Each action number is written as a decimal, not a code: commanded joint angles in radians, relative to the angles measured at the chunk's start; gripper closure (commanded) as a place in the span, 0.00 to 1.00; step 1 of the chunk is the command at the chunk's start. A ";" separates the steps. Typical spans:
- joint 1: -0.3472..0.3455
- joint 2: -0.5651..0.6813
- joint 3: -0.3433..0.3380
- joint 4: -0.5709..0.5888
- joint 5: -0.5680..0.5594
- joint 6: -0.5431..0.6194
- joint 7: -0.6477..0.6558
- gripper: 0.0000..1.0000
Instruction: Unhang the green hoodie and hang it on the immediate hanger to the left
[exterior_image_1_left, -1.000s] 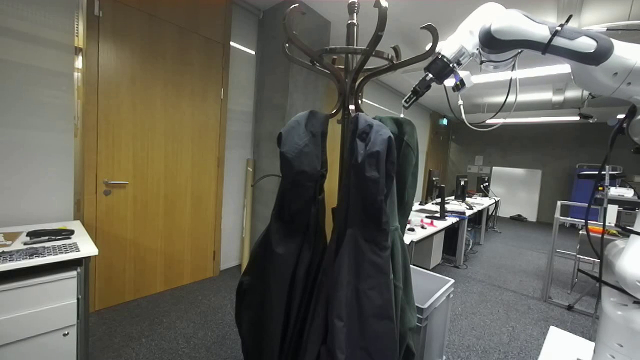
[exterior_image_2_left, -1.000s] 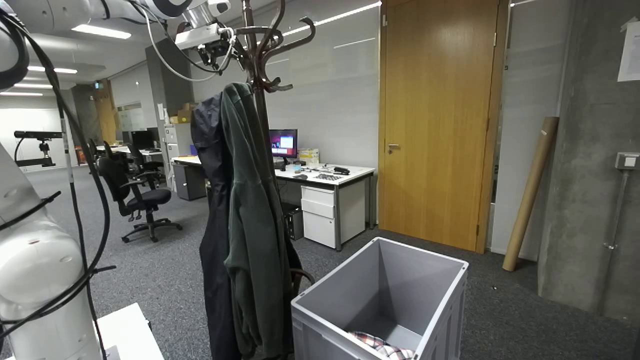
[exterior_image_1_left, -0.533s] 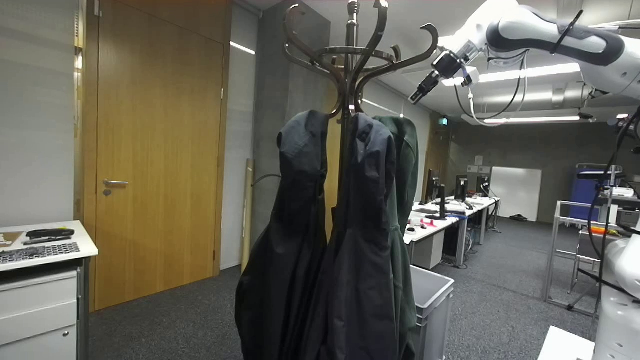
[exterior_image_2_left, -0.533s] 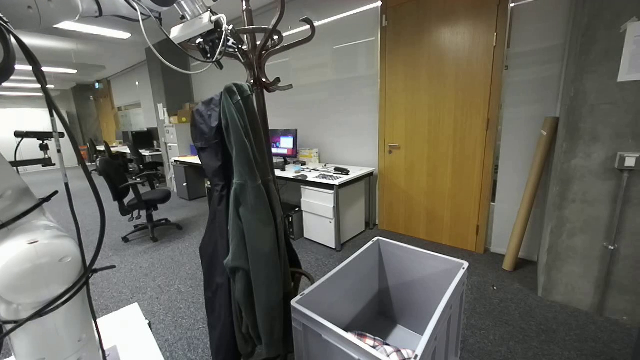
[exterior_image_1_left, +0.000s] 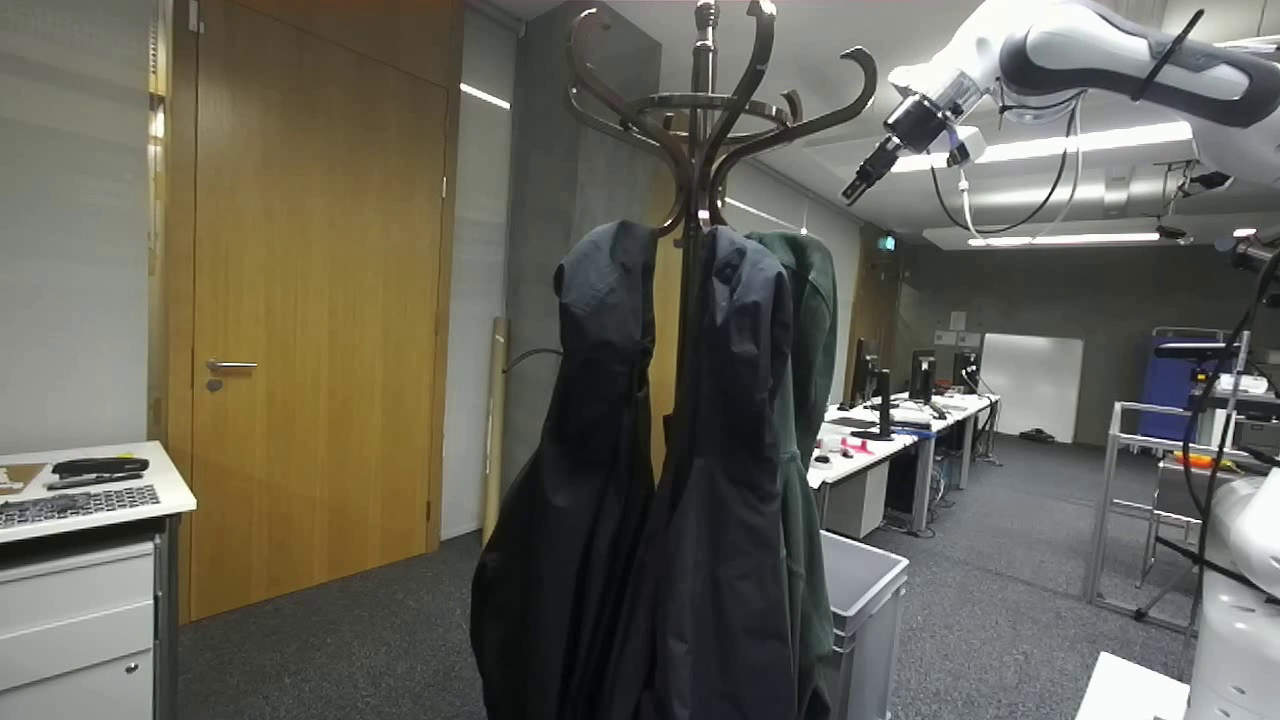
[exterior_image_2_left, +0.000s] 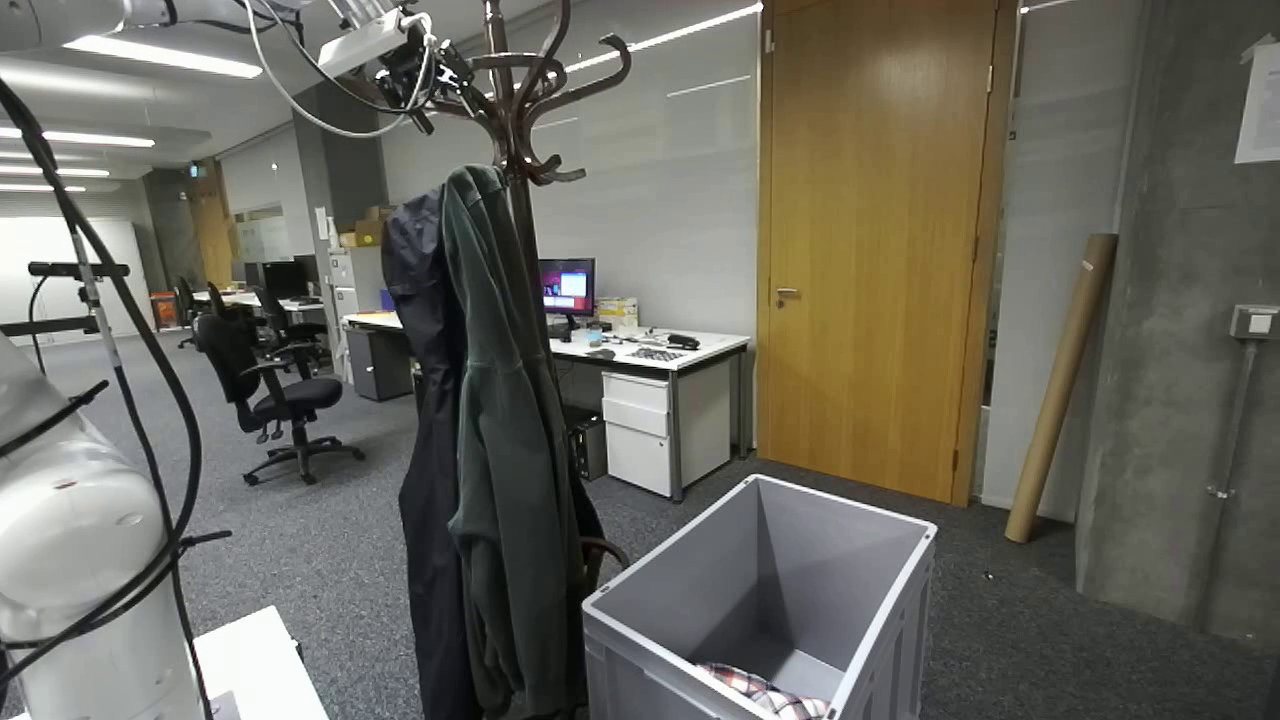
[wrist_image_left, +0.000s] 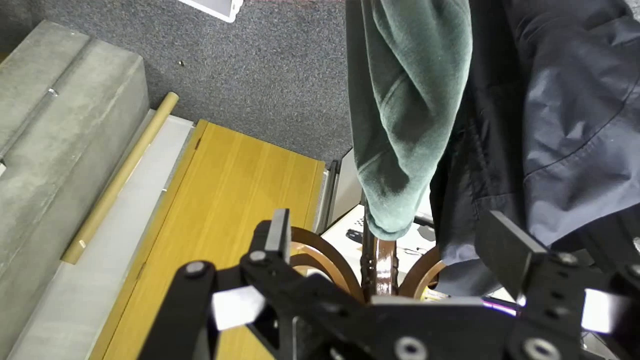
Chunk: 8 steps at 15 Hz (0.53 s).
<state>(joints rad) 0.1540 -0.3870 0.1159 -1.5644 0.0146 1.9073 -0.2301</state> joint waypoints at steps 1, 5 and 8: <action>-0.009 -0.053 -0.001 -0.033 -0.017 -0.053 0.020 0.00; -0.010 -0.084 0.001 -0.039 -0.018 -0.122 0.027 0.00; -0.012 -0.107 0.001 -0.043 -0.020 -0.167 0.035 0.00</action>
<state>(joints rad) 0.1533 -0.4491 0.1151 -1.5791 0.0142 1.7720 -0.2265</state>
